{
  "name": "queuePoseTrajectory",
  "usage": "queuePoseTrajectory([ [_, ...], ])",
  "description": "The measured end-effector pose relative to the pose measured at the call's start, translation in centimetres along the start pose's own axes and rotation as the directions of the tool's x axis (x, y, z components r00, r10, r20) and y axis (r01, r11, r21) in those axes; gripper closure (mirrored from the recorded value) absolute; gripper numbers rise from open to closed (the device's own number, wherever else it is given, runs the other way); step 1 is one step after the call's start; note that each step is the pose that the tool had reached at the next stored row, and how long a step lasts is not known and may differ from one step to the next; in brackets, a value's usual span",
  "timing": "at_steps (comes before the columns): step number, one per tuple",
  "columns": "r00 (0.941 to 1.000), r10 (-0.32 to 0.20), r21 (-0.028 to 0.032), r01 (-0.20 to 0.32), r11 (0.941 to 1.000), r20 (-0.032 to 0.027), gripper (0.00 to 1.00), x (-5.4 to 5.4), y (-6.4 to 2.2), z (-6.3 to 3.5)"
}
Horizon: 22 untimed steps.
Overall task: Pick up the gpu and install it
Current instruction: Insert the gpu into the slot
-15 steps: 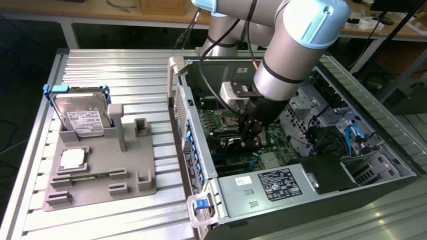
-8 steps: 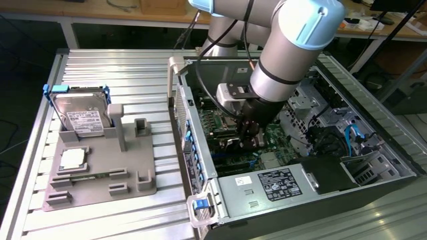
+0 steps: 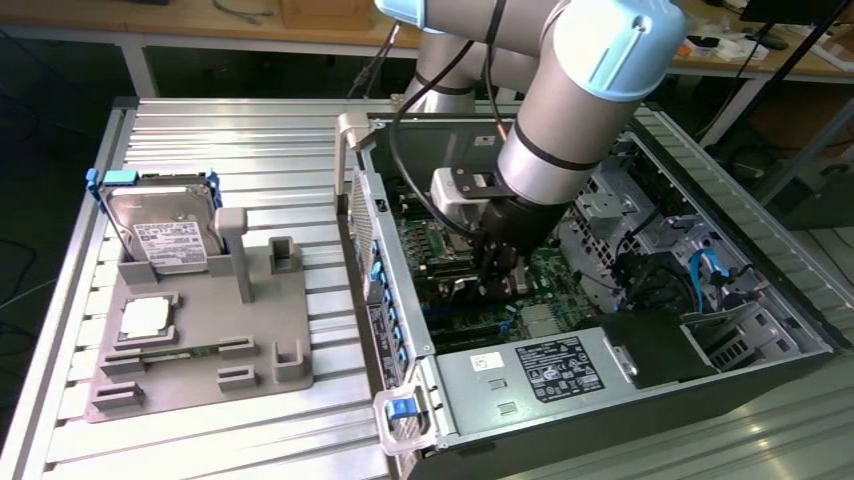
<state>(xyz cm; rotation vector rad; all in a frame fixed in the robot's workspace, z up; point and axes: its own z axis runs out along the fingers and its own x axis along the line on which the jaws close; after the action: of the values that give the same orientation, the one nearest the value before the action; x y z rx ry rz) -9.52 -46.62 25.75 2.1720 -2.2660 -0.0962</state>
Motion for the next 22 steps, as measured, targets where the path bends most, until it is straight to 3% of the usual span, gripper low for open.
queuePoseTrajectory([
  [7,1.0000,0.000,-0.0001,0.000,1.0000,0.0000,0.73,0.03,-0.03,0.59],
  [22,1.0000,0.000,0.0001,0.000,1.0000,0.0004,0.73,-0.01,0.03,0.68],
])
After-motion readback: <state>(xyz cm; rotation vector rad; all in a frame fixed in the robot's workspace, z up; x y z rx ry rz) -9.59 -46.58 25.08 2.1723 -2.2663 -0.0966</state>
